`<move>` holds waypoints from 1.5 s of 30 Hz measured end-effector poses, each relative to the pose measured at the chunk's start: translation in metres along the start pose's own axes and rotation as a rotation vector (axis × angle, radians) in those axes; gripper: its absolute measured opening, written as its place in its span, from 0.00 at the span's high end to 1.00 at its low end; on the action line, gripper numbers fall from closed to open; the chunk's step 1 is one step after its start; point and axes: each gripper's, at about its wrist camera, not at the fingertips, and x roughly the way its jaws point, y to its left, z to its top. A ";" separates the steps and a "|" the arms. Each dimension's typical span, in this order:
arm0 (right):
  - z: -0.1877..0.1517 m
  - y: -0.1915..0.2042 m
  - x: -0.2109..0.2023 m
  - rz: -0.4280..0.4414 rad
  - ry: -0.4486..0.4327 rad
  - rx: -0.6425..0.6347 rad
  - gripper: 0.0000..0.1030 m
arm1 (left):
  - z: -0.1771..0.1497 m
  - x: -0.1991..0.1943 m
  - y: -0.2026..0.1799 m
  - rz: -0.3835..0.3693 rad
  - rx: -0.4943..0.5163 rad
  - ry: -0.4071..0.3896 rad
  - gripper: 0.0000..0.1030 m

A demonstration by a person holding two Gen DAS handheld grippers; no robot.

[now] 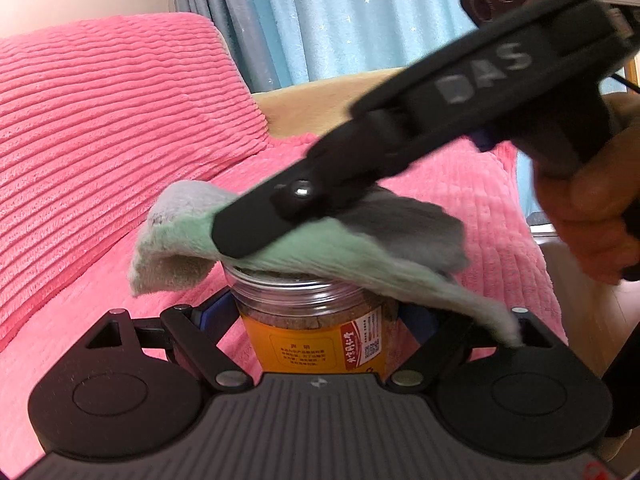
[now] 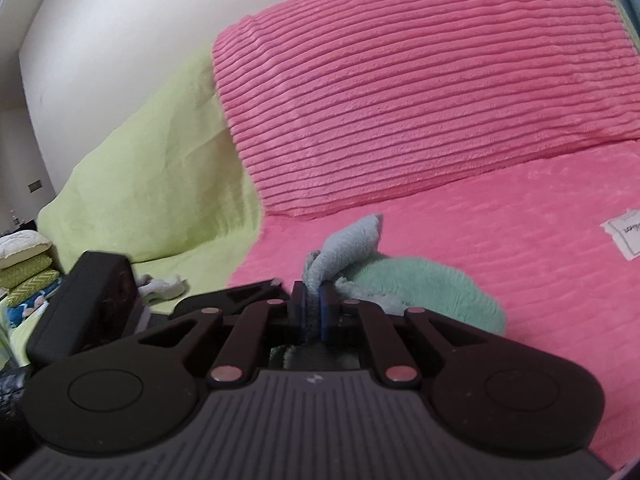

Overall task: Clean container
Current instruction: 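Hold the jar with the left gripper while the right gripper rubs the cloth around the lid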

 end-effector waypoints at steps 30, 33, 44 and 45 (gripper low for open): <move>-0.007 0.004 -0.020 0.006 0.012 0.006 0.95 | -0.009 -0.014 -0.005 -0.002 -0.013 0.001 0.16; -0.006 0.003 -0.015 -0.001 0.000 0.007 0.96 | -0.008 -0.011 0.002 -0.008 -0.013 0.000 0.16; 0.003 -0.015 -0.014 -0.099 -0.031 0.004 0.96 | -0.008 -0.010 0.002 -0.007 -0.021 -0.003 0.17; 0.003 -0.017 -0.017 -0.105 -0.029 0.010 0.96 | -0.008 -0.009 0.003 -0.008 -0.023 -0.005 0.17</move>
